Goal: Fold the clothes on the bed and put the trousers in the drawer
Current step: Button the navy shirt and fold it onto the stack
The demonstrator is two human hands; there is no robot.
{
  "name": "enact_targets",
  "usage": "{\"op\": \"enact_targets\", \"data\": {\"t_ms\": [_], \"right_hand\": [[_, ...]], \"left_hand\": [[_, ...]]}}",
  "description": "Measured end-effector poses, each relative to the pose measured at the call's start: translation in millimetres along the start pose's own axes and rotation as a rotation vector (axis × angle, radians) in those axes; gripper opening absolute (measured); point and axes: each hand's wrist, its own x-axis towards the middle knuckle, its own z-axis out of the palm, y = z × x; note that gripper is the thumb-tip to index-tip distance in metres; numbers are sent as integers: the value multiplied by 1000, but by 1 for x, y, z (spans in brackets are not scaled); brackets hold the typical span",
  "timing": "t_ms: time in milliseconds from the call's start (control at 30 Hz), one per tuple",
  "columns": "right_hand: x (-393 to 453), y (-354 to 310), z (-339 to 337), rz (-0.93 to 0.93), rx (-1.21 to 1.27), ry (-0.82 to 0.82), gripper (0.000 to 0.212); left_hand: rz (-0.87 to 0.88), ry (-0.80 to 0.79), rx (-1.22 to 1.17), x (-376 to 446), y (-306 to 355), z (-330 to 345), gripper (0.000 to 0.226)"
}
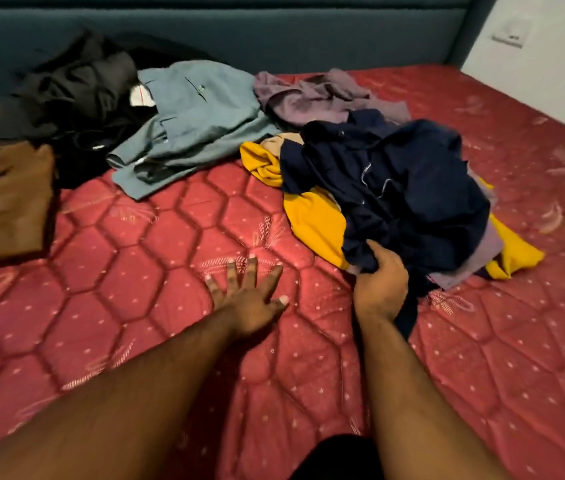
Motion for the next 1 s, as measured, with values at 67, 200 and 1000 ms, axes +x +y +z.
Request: {"op": "enact_targets", "data": {"t_ms": [67,200,1000], "right_hand": [[-10,-22,0,28,102,-86,43],[-79,-81,5,-226,168,-864,40],[-290,-170,-7,-636,-574,-1520,39]], "left_hand": [[7,50,-416,-5,-11,-6,52],[-214,-7,-1463,-50,-35,-39,51],[-521,1063,-748,-391,-273,-34,32]]}}
